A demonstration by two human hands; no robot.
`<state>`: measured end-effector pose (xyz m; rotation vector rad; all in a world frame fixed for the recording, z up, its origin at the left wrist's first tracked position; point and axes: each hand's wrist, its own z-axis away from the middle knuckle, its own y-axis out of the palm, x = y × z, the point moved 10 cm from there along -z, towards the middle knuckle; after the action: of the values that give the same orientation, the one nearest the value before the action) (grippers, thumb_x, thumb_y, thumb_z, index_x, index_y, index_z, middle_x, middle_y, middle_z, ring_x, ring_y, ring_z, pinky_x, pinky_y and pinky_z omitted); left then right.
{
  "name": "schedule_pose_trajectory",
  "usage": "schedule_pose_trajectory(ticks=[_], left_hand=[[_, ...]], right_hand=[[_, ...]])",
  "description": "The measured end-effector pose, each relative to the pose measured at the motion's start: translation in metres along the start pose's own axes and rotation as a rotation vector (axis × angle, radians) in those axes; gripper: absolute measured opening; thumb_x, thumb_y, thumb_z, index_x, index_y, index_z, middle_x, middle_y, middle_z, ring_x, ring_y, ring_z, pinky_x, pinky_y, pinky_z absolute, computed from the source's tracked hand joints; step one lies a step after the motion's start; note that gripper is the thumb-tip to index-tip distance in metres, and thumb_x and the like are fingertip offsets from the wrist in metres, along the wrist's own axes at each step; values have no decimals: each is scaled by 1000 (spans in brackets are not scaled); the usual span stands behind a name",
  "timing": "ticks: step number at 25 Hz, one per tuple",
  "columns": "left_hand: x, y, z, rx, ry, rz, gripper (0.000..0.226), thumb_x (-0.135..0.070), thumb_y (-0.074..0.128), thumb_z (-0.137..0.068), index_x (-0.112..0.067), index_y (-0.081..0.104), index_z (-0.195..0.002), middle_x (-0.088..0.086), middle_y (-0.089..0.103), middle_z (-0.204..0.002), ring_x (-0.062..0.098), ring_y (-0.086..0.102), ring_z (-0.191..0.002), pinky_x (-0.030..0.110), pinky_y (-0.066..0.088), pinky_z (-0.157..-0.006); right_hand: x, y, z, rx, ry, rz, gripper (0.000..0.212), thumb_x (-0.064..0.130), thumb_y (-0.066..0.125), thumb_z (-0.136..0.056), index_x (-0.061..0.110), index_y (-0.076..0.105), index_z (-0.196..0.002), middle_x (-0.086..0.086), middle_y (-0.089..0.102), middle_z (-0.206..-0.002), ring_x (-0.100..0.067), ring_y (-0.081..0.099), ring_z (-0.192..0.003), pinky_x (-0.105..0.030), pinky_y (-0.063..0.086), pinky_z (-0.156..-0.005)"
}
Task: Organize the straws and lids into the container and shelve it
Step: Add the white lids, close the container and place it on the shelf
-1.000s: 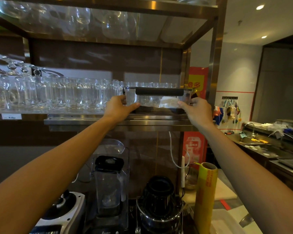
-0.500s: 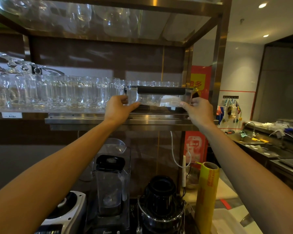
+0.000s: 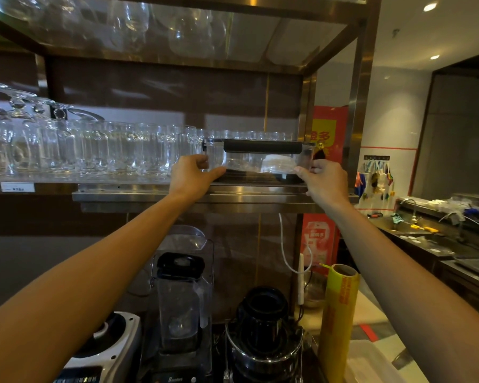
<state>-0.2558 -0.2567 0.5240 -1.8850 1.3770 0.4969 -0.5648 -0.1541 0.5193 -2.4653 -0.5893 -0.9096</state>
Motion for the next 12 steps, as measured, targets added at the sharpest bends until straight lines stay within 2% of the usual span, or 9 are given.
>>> schedule_pose_trajectory(ticks=[5, 7, 10, 12], left_hand=[[-1, -2, 3, -19, 19, 6, 65, -35, 77, -89, -4, 56, -142, 11, 66, -137, 25, 62, -125, 33, 48, -102], [-1, -2, 4, -18, 25, -1, 64, -35, 77, -90, -5, 56, -142, 11, 67, -136, 24, 63, -124, 32, 48, -100], [0, -3, 3, -10, 20, 11, 63, -33, 77, -89, -6, 56, -142, 10, 66, -136, 23, 62, -123, 33, 50, -102], [1, -5, 4, -14, 14, 6, 63, -33, 78, -89, -6, 57, -141, 9, 67, -135, 22, 63, -123, 32, 50, -101]], right_hand=[[-1, -1, 1, 5, -7, -24, 43, 37, 72, -96, 12, 68, -131, -5, 74, -120, -20, 69, -109, -49, 62, -91], [0, -2, 1, 5, -7, -26, 41, 37, 72, -97, 13, 69, -130, -3, 74, -120, -18, 70, -105, -48, 62, -90], [1, -1, 2, 7, -9, -39, 33, 34, 71, -98, 15, 71, -125, 4, 72, -108, -8, 67, -88, -40, 65, -78], [-1, 1, 1, 18, -3, -41, 29, 31, 70, -99, 16, 72, -124, 8, 68, -98, -8, 67, -88, -31, 63, -68]])
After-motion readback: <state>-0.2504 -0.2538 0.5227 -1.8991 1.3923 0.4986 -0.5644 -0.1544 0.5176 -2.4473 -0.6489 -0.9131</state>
